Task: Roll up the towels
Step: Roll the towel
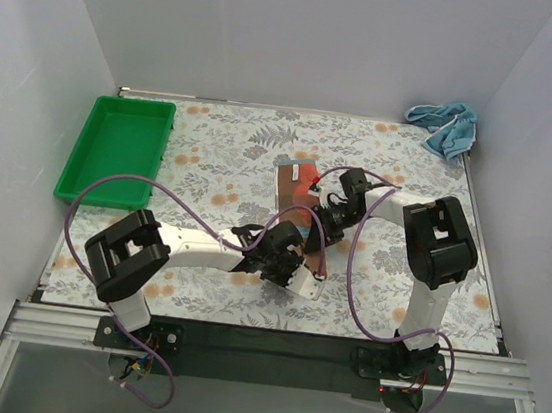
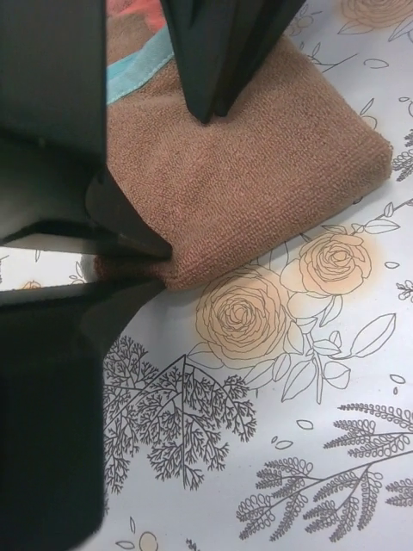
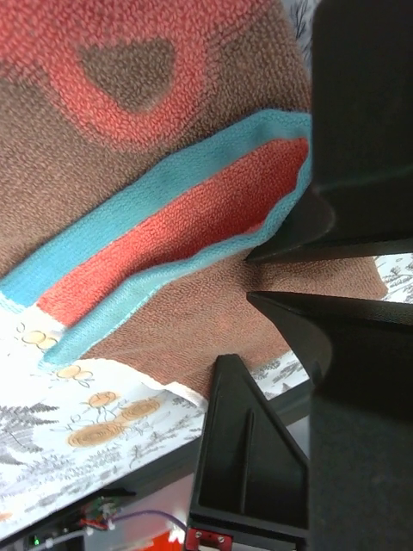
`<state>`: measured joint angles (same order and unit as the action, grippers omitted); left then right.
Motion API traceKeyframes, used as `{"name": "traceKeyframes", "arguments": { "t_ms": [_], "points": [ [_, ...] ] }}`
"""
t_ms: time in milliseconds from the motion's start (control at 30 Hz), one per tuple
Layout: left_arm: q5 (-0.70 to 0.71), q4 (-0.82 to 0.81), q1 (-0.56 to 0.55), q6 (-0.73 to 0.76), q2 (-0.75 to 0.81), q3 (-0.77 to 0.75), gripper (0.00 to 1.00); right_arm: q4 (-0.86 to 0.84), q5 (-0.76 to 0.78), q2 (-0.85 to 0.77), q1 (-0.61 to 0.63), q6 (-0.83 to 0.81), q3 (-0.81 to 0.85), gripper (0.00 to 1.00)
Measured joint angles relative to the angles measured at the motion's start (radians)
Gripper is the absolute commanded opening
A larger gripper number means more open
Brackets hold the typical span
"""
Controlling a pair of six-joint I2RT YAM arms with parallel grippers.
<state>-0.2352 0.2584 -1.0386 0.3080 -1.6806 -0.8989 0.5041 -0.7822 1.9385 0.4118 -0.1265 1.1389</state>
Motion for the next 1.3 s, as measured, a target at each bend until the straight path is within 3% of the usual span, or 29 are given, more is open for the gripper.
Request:
{"name": "traceKeyframes", "arguments": {
  "t_ms": [167, 333, 567, 1033, 1133, 1300],
  "points": [
    [-0.03, 0.05, 0.0, -0.041, 0.028, 0.0, 0.0, -0.033, -0.032, -0.022, 0.006, 0.0, -0.059, 0.24],
    [-0.103, 0.131, 0.0, -0.103, 0.089, -0.005, 0.0, -0.01, -0.029, -0.053, 0.041, -0.006, -0.085, 0.24],
    [-0.202, 0.212, 0.026, -0.179, 0.1, -0.07, 0.0, 0.047, -0.018, -0.056, -0.011, -0.015, 0.023, 0.25],
    [-0.374, 0.258, 0.256, -0.288, -0.024, -0.219, 0.0, 0.054, 0.014, 0.007, -0.019, -0.07, 0.023, 0.25],
    [-0.387, 0.256, 0.278, -0.303, -0.052, -0.233, 0.0, 0.06, 0.005, 0.007, -0.019, -0.079, 0.025, 0.3],
    [-0.406, 0.249, 0.312, -0.331, -0.106, -0.253, 0.0, 0.093, -0.005, 0.007, -0.017, -0.085, 0.045, 0.5]
  ]
}}
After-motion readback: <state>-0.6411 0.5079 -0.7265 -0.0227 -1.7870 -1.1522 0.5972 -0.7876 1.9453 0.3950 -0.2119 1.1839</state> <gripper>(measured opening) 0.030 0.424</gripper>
